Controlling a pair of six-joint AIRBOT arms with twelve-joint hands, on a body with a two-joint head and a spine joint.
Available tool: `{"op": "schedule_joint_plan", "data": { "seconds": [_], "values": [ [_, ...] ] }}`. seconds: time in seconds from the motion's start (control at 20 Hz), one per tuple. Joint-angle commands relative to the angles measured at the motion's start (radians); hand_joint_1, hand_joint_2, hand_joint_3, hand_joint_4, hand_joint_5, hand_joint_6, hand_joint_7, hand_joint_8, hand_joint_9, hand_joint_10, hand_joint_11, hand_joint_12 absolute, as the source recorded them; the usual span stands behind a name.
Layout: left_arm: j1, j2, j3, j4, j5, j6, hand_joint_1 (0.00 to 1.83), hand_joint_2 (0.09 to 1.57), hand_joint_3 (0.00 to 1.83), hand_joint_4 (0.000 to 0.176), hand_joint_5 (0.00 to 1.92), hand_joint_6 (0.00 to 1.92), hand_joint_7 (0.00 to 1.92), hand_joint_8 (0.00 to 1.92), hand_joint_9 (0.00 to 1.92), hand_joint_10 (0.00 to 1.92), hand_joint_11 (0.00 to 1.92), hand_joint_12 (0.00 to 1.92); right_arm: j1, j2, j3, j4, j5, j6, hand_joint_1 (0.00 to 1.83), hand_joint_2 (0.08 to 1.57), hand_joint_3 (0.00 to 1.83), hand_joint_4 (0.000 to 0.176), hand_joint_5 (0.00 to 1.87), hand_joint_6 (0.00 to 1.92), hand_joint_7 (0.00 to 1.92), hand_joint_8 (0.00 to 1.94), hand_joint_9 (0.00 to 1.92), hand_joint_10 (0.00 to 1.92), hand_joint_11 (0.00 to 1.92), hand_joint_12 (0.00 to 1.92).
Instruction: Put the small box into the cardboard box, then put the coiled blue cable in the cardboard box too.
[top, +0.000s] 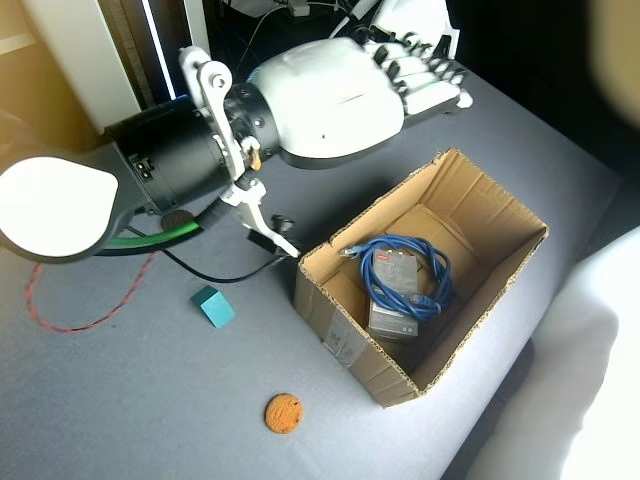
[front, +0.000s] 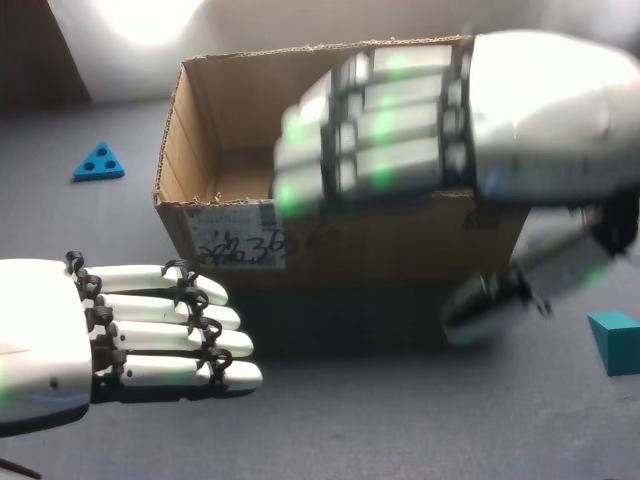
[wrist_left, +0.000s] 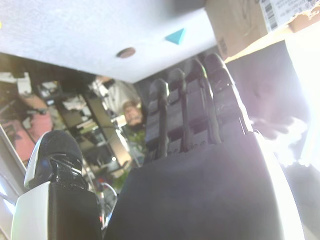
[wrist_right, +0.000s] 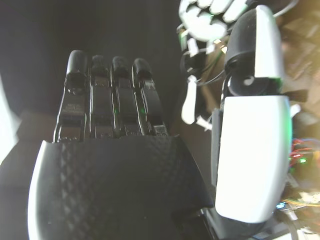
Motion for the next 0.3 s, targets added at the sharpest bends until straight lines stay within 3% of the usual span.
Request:
{"op": "schedule_joint_plan", "data": {
  "seconds": [0.0, 0.05, 0.1, 0.2, 0.25],
  "values": [
    [-0.013, 0.004, -0.002, -0.040, -0.099, 0.000, 0.19, 1.12, 0.00, 0.000, 0.24, 0.00, 0.23, 0.00, 0.20, 0.00, 0.00, 0.43, 0.003, 0.020, -0.007, 0.081, 0.100, -0.001, 0.89, 0.84, 0.00, 0.029, 0.24, 0.00, 0.19, 0.00, 0.20, 0.01, 0.00, 0.74],
    [-0.013, 0.004, -0.002, -0.040, -0.099, 0.000, 0.23, 1.12, 0.00, 0.000, 0.25, 0.00, 0.24, 0.00, 0.21, 0.00, 0.00, 0.41, -0.011, 0.036, -0.022, 0.067, 0.111, -0.016, 0.93, 0.84, 0.00, 0.086, 0.23, 0.00, 0.16, 0.00, 0.19, 0.00, 0.00, 0.72],
    [-0.013, 0.004, -0.002, -0.040, -0.099, 0.001, 0.20, 1.12, 0.00, 0.000, 0.25, 0.00, 0.24, 0.00, 0.22, 0.00, 0.00, 0.44, -0.019, 0.042, -0.027, 0.059, 0.115, -0.018, 0.94, 0.83, 0.00, 0.102, 0.21, 0.00, 0.13, 0.00, 0.17, 0.00, 0.00, 0.66],
    [-0.013, 0.004, -0.002, -0.039, -0.099, 0.002, 0.16, 1.13, 0.00, 0.000, 0.20, 0.00, 0.20, 0.00, 0.17, 0.00, 0.00, 0.30, -0.044, 0.062, -0.037, 0.025, 0.144, -0.025, 1.00, 0.81, 0.00, 0.109, 0.23, 0.00, 0.16, 0.01, 0.20, 0.01, 0.00, 0.72],
    [-0.013, 0.004, -0.002, -0.038, -0.099, 0.002, 0.15, 1.13, 0.00, 0.000, 0.20, 0.00, 0.20, 0.00, 0.16, 0.00, 0.00, 0.28, -0.049, 0.067, -0.040, 0.019, 0.150, -0.032, 0.99, 0.82, 0.00, 0.103, 0.22, 0.00, 0.15, 0.00, 0.20, 0.00, 0.00, 0.68]
  ]
}}
